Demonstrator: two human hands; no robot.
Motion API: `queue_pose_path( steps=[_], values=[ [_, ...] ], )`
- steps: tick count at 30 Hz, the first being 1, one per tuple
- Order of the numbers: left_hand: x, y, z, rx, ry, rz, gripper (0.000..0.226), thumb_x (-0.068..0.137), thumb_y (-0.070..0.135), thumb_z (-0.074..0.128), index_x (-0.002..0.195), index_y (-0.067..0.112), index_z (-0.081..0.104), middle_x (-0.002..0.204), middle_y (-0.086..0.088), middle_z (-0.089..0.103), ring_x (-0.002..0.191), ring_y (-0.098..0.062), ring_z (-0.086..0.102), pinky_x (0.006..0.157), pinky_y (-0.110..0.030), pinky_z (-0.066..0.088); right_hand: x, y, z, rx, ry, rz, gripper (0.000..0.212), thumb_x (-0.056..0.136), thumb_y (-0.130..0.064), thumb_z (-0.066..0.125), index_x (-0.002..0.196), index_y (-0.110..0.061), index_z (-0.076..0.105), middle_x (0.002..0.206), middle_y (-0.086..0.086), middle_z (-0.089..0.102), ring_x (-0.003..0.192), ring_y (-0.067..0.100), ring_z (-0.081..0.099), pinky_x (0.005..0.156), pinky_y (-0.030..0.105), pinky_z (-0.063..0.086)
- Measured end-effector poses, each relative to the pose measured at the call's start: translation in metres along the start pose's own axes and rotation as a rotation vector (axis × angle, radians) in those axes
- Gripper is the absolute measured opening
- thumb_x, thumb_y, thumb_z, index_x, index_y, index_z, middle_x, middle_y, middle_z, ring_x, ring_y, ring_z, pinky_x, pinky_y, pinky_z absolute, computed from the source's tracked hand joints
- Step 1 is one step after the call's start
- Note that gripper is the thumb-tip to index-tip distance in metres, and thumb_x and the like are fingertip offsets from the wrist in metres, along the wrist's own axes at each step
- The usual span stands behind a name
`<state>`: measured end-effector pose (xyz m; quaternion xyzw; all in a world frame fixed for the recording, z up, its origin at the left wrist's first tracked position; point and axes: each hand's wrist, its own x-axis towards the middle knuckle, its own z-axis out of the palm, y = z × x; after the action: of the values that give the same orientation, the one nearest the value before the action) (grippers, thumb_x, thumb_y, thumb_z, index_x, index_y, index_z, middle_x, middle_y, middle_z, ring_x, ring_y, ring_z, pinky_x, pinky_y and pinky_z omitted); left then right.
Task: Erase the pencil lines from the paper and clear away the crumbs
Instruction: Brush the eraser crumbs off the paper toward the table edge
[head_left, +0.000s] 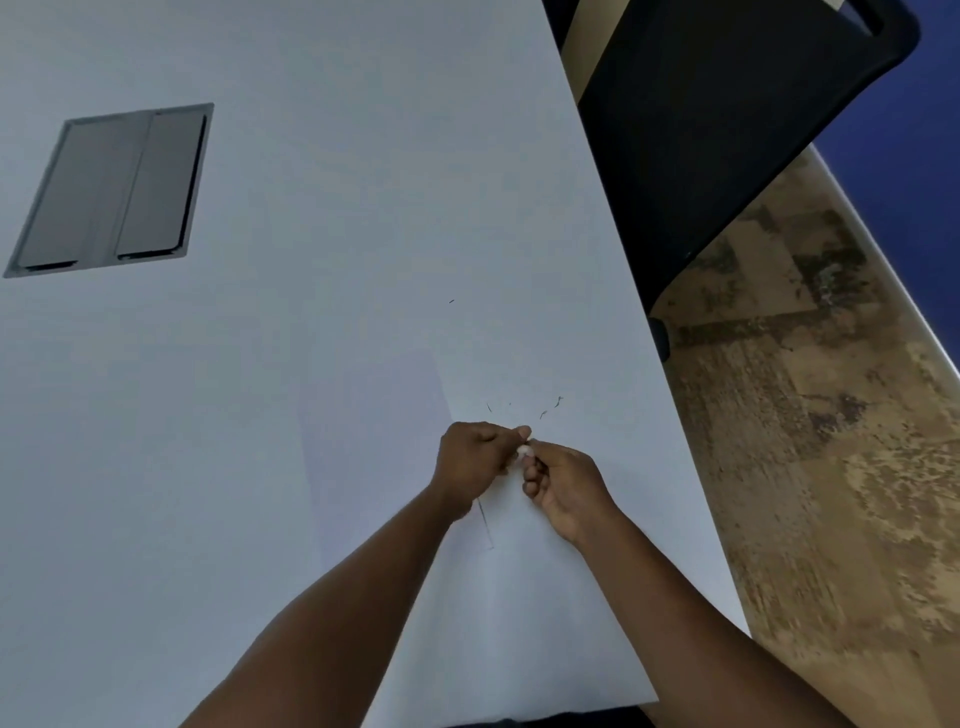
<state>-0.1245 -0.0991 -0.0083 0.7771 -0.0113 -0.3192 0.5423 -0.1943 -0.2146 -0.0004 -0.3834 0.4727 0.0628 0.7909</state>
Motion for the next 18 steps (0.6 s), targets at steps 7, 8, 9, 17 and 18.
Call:
queue_pose_path(
  steps=[7,8,9,17,18],
  values=[
    [0.000,-0.007,0.004,0.028,0.140,-0.001,0.024,0.100,0.007,0.058,0.112,0.015,0.077,0.100,0.000,0.077,0.088,-0.016,0.070,0.088,-0.030,0.057,0.011,0.001,-0.001,-0.329,0.095,-0.231,0.015,0.092,-0.012,0.062,0.087,-0.015,0.076,0.071,-0.001,0.068,0.063,0.009,0.058,0.060,0.024,0.049],
    [-0.001,-0.010,0.002,0.133,0.177,0.038,0.031,0.100,0.004,0.054,0.121,0.015,0.074,0.113,-0.001,0.075,0.100,-0.018,0.070,0.094,-0.027,0.053,0.012,0.000,-0.002,-0.371,0.116,-0.280,0.016,0.093,-0.015,0.061,0.087,-0.019,0.076,0.073,-0.002,0.070,0.065,0.008,0.060,0.061,0.024,0.051],
    [-0.004,-0.015,-0.002,0.273,0.227,0.091,0.034,0.099,0.003,0.053,0.126,0.014,0.072,0.123,-0.003,0.071,0.111,-0.020,0.066,0.097,-0.025,0.049,0.013,0.000,-0.003,-0.403,0.133,-0.324,0.016,0.094,-0.018,0.061,0.087,-0.022,0.075,0.075,-0.004,0.071,0.066,0.007,0.062,0.062,0.024,0.054],
    [-0.021,-0.063,-0.043,0.718,0.559,0.059,0.049,0.100,0.013,0.055,0.148,0.007,0.051,0.160,-0.018,0.039,0.148,-0.040,0.033,0.119,-0.053,0.028,0.018,0.007,-0.007,-0.514,0.153,-0.350,0.018,0.088,-0.010,0.062,0.093,-0.025,0.071,0.083,-0.005,0.072,0.073,0.015,0.066,0.073,0.034,0.059],
    [-0.022,-0.067,-0.046,0.723,0.558,0.041,0.049,0.100,0.014,0.054,0.148,0.006,0.050,0.160,-0.019,0.039,0.149,-0.041,0.031,0.120,-0.054,0.026,0.018,0.009,-0.005,-0.534,0.145,-0.354,0.016,0.088,-0.012,0.064,0.093,-0.025,0.071,0.083,-0.007,0.071,0.074,0.014,0.066,0.073,0.033,0.058]
  ],
)
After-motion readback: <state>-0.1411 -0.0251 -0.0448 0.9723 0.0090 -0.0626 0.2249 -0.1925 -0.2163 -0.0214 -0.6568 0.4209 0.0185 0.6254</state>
